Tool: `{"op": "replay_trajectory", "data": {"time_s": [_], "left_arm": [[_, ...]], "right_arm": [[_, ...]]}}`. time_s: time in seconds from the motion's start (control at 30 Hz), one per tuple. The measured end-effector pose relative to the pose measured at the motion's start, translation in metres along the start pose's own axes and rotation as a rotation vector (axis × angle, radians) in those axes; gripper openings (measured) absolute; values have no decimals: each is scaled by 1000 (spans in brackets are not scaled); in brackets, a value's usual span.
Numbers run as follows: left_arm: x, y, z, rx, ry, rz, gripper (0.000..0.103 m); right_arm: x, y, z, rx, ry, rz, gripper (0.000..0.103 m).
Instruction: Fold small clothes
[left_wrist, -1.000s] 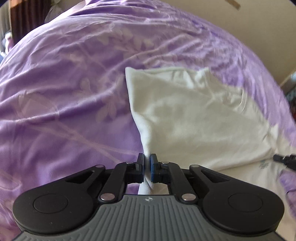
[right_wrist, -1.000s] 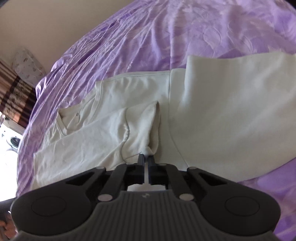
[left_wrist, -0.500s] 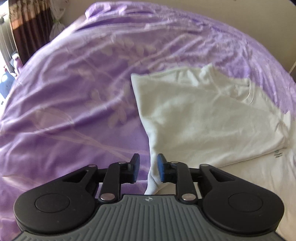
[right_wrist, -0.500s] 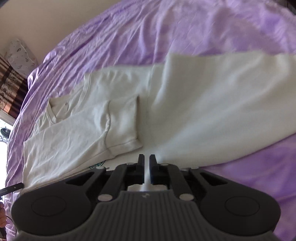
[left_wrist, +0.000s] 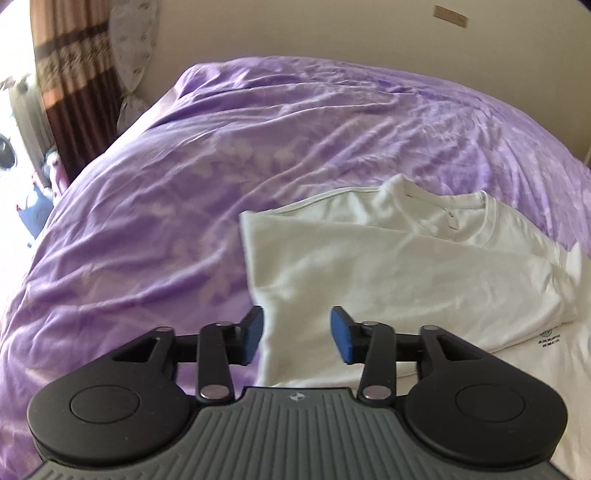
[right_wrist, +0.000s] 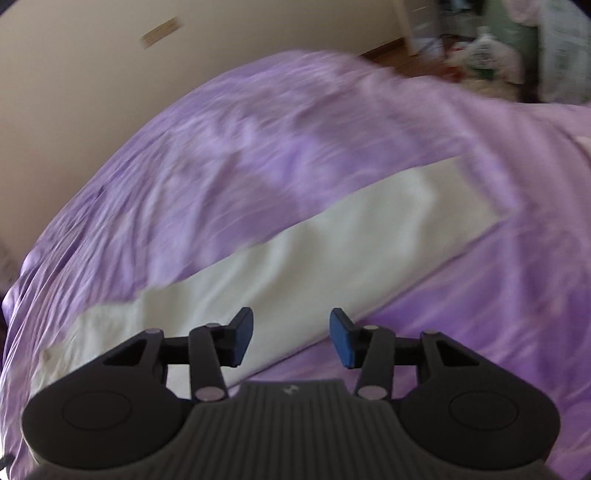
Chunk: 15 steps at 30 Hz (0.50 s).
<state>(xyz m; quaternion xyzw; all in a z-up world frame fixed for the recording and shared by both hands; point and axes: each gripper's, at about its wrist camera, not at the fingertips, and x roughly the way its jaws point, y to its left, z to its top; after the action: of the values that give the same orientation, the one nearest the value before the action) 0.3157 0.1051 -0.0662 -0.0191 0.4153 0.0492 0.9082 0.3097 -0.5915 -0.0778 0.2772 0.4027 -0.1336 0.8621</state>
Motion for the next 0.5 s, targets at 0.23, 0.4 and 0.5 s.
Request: {"op": "replay_trajectory", "data": {"time_s": [0.23, 0.4, 0.5], "left_arm": [[16, -42, 8, 104, 13, 22, 64], [29, -50, 8, 87, 45, -14, 64], [32, -51, 8, 81, 41, -38, 64]], "right_arm": [[13, -96, 25, 147, -97, -100, 43], [38, -136, 35, 287, -81, -68, 43], [49, -153, 38, 345, -94, -78, 43]]}}
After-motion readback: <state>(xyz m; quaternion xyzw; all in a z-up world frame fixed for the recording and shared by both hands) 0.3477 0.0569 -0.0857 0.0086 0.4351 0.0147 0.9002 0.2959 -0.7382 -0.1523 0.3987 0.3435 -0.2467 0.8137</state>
